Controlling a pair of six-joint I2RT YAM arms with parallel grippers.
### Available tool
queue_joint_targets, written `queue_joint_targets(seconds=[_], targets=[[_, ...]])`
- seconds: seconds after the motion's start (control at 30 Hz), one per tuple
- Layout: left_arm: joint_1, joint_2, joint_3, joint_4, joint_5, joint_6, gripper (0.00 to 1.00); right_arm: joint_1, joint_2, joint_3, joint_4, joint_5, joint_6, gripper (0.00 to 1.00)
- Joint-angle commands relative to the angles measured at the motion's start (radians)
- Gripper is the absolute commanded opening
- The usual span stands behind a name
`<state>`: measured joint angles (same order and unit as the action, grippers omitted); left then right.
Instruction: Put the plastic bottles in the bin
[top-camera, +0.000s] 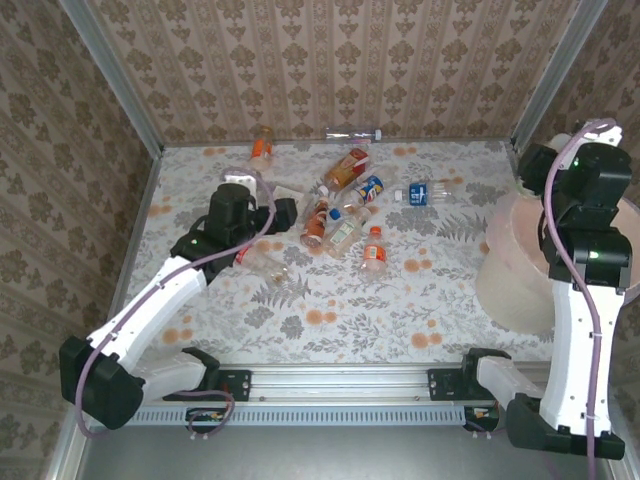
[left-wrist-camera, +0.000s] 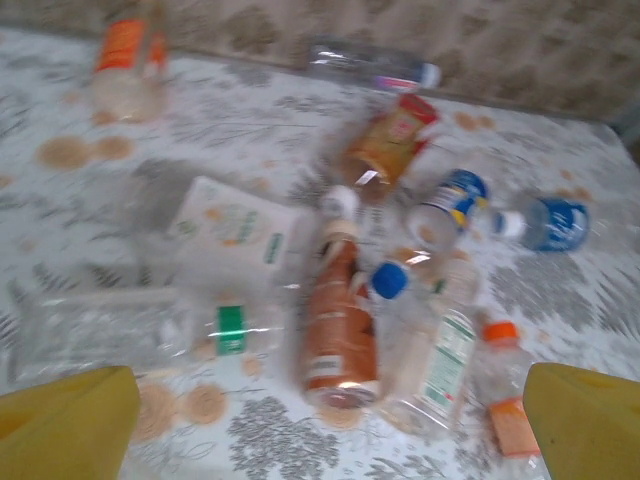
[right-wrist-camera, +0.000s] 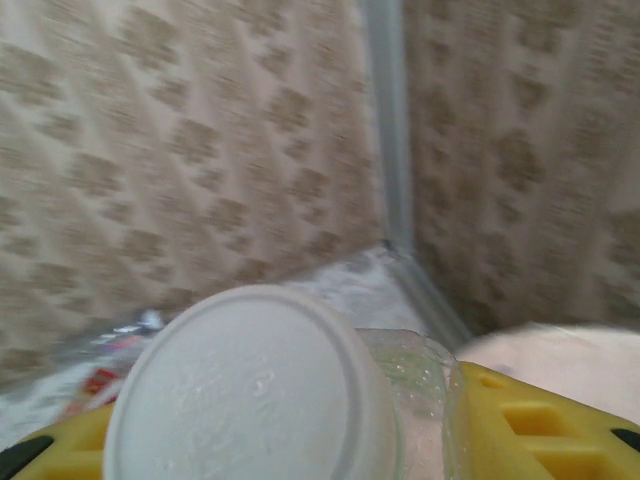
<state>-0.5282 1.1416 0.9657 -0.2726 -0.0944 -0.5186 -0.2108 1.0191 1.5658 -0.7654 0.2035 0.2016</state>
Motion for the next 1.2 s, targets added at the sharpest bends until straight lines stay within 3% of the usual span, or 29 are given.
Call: queue_joint_targets(seconds=[0.0, 0.33, 0.63, 0.9, 1.07, 1.17], targets=[[0.045, -0.019, -0.002, -0.077, -0.087, -0.158, 1.00, -0.050, 0.028, 0.035, -0.164, 0.161, -0.056, 0.48], [0.161, -0.026, -0.020, -0.180, -0.125, -0.275, 1.00, -0.178, 0.058, -0.109, -0.175, 0.240, -0.060, 0.48], [0.184, -0.055, -0.092, -0.244, -0.187, -0.370, 1.00, -0.228, 0.081, -0.302, 0.025, 0.185, -0.062, 0.50], [0.201, -0.071, -0.133, -0.290, -0.243, -0.447, 1.00, -0.227, 0.047, -0.365, 0.113, 0.117, -0.001, 0.74], [0.217, -0.037, -0.126, -0.306, -0.234, -0.469, 1.00, -0.224, 0.016, -0.334, 0.071, 0.090, 0.029, 0.89], [0.226, -0.009, -0.114, -0.334, -0.232, -0.488, 1.00, -0.197, -0.011, -0.322, 0.063, 0.072, 0.049, 0.93]])
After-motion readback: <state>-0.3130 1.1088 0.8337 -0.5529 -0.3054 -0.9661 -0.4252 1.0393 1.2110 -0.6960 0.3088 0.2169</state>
